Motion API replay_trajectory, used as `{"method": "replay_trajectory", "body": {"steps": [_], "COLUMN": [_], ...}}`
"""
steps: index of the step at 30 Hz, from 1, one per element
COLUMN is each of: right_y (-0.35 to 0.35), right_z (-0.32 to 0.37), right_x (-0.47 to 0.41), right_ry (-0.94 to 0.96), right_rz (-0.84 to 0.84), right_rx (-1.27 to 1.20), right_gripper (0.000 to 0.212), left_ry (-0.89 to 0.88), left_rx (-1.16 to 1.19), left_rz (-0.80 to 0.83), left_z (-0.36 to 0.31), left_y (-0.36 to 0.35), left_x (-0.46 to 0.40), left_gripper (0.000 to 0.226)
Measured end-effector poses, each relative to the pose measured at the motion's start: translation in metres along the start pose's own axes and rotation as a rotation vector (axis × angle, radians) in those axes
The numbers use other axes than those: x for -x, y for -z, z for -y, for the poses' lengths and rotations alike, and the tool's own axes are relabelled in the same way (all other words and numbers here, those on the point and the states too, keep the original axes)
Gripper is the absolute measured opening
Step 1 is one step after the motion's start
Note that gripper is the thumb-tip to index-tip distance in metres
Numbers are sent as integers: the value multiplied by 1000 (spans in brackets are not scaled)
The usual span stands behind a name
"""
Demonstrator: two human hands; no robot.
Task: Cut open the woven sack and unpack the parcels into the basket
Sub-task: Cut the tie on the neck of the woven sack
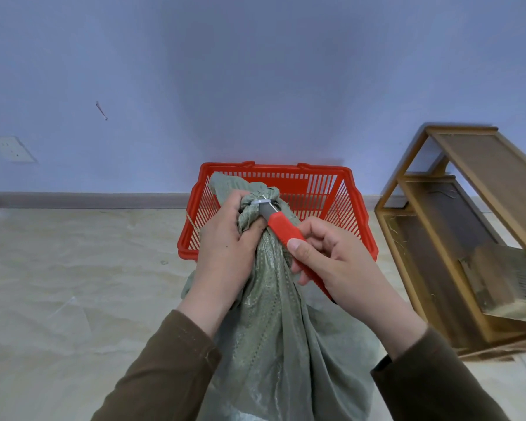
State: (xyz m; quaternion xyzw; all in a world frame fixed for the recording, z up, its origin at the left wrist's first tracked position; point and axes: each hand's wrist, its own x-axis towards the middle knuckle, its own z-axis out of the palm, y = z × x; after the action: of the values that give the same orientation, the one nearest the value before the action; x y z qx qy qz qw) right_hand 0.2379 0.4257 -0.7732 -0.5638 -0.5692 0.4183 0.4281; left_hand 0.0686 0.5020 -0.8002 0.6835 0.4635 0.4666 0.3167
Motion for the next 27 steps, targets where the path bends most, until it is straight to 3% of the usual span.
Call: {"method": "replay_trajectory", "body": {"steps": [10,17,27], "right_y": [-10,-16,-28], "right_z": [13,20,19], "right_x": [5,6,4], "right_ry": [-122,-267,-232], "right_rz": [-20,168,-25], "right_rx": [-270,-318,-45], "right_gripper": [10,21,27], "left_ry": [-23,-55,-102], "left_rx": [3,-8,-115], "left_rz": [40,102,116], "left_z": [-8,-5,-1], "left_y": [-6,-3,3], "left_x": [10,14,9], "left_gripper": [7,14,12]}}
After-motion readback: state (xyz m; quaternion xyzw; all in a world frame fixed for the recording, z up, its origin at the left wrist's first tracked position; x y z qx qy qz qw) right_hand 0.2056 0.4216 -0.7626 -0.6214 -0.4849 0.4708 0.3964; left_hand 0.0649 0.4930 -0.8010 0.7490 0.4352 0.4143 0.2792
